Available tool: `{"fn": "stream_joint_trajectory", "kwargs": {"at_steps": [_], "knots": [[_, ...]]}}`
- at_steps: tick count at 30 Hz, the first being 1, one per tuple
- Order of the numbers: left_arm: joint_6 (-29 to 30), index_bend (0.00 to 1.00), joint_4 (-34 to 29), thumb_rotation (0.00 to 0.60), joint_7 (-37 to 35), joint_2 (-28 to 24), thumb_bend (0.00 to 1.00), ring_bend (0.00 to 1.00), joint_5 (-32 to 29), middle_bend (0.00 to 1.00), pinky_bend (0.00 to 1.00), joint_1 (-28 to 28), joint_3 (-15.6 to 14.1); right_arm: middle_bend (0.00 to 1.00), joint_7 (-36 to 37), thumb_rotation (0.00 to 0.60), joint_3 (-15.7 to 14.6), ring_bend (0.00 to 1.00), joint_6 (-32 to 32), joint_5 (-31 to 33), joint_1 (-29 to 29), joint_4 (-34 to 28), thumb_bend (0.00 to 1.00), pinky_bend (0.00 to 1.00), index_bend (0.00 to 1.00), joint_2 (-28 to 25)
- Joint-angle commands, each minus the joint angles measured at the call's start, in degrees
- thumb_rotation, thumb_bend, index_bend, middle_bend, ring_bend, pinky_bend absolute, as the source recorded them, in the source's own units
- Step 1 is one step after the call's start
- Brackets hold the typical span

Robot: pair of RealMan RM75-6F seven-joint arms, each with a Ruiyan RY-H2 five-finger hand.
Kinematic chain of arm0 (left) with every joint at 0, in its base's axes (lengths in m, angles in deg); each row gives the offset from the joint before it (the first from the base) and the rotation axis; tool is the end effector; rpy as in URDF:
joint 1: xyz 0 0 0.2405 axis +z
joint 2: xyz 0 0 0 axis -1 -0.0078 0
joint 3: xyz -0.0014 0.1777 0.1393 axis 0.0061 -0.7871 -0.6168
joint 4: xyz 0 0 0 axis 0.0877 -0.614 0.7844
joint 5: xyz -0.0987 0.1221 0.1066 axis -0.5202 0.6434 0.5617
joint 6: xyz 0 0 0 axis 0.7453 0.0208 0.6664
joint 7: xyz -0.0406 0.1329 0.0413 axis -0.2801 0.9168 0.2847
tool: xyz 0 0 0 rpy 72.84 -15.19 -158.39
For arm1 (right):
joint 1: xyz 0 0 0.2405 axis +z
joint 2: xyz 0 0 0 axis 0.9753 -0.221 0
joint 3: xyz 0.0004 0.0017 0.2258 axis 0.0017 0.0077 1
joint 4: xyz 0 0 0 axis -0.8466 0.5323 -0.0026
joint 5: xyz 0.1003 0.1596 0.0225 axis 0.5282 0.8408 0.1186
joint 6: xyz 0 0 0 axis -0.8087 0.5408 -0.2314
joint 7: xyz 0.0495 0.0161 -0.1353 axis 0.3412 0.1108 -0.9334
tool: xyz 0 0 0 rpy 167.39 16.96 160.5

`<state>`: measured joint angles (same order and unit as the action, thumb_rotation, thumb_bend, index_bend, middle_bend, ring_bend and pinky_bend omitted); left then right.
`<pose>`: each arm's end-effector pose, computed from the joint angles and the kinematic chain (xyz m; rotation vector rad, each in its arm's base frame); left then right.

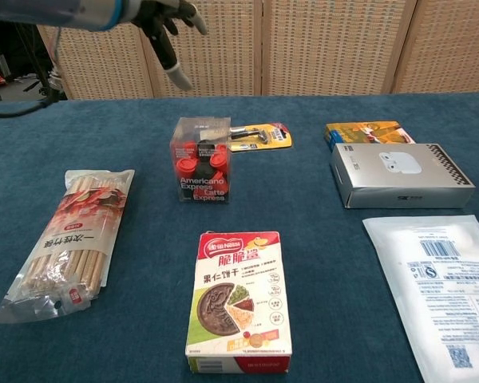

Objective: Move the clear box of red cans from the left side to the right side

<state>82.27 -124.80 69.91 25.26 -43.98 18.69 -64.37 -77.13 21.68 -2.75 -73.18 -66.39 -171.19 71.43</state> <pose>-0.0089 0.3925 0.0673 -1.6829 -1.0888 -0.8443 -0.2636 -0.2034 0.1164 1.5275 -0.9537 0.9217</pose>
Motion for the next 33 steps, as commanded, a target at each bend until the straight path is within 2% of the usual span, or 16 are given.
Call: {"fn": "stream_joint_trajectory", "kwargs": {"at_steps": [1, 6, 7, 10, 12, 14, 18, 21, 25, 29, 33], "knots": [[2.16, 0.14, -5.87, 0.6, -5.05, -6.18, 0.16, 0.07, 6.91, 0.0, 0.19, 5.44, 0.1, 0.0, -0.48, 0.6, -0.04, 0.0, -0.13, 0.07, 0.04, -0.08, 0.1, 0.0, 0.09, 0.12], [7.57, 0.14, -12.27, 0.6, -9.63, -12.13, 0.16, 0.05, 19.11, 0.0, 0.16, 13.23, -3.37, 0.0, -1.67, 0.6, 0.15, 0.0, 0.02, 0.36, 0.02, -0.19, 0.1, 0.0, 0.09, 0.43], [10.25, 0.14, -13.99, 0.6, -11.53, -13.49, 0.16, 0.04, 24.33, 0.0, 0.15, 16.46, -5.23, 0.0, -2.14, 0.6, 0.25, 0.0, 0.16, 0.52, -0.03, -0.2, 0.1, 0.0, 0.09, 0.56], [15.63, 0.14, -15.55, 0.6, -15.22, -14.8, 0.16, 0.02, 34.79, 0.0, 0.13, 22.94, -9.79, 0.0, -3.14, 0.6, 0.46, 0.0, 0.55, 0.76, -0.16, -0.29, 0.1, 0.0, 0.09, 0.79], [18.78, 0.14, -15.5, 0.6, -16.91, -14.82, 0.16, 0.01, 40.42, 0.0, 0.11, 26.4, -12.59, 0.0, -3.72, 0.6, 0.54, 0.0, 0.76, 0.82, -0.22, -0.38, 0.1, 0.0, 0.09, 0.93], [23.9, 0.14, -14.5, 0.6, -18.51, -13.91, 0.16, 0.0, 47.68, 0.0, 0.1, 31.53, -16.94, 0.0, -4.82, 0.6, 0.6, 0.0, 1.06, 0.86, -0.3, -0.5, 0.1, 0.0, 0.09, 1.17], [33.08, 0.12, -10.01, 0.6, -19.17, -9.93, 0.16, 0.0, 57.49, 0.0, 0.05, 39.54, -22.94, 0.0, -6.74, 0.6, 0.82, 0.0, 1.59, 1.08, -0.45, -0.91, 0.1, 0.0, 0.08, 1.67], [37.21, 0.08, -5.94, 0.6, -19.94, -6.66, 0.15, 0.0, 61.39, 0.0, 0.02, 44.67, -25.94, 0.0, -8.29, 0.6, 1.13, 0.0, 1.83, 1.53, -0.5, -1.64, 0.1, 0.0, 0.04, 1.92], [39.03, 0.03, -1.53, 0.6, -21.71, -3.08, 0.15, 0.0, 63.6, 0.0, 0.0, 49.67, -28.53, 0.0, -12.34, 0.6, 1.83, 0.0, 1.6, 1.19, 0.42, -4.76, 0.09, 0.0, 0.0, 0.86], [39.5, 0.01, 2.05, 0.6, -25.96, 0.4, 0.16, 0.0, 65.68, 0.0, 0.0, 53.52, -29.56, 0.0, -19.63, 0.6, 3.58, 0.0, 0.03, 1.3, 2.77, -11.23, 0.09, 0.0, 0.0, -0.94], [38.31, 0.01, 5.34, 0.6, -28.21, 2.48, 0.16, 0.0, 66.62, 0.0, 0.0, 55.25, -29.31, 0.0, -26.78, 0.6, 6.02, 0.0, -4.14, 3.73, 6.48, -18.85, 0.09, 0.0, 0.0, -2.17]]}}
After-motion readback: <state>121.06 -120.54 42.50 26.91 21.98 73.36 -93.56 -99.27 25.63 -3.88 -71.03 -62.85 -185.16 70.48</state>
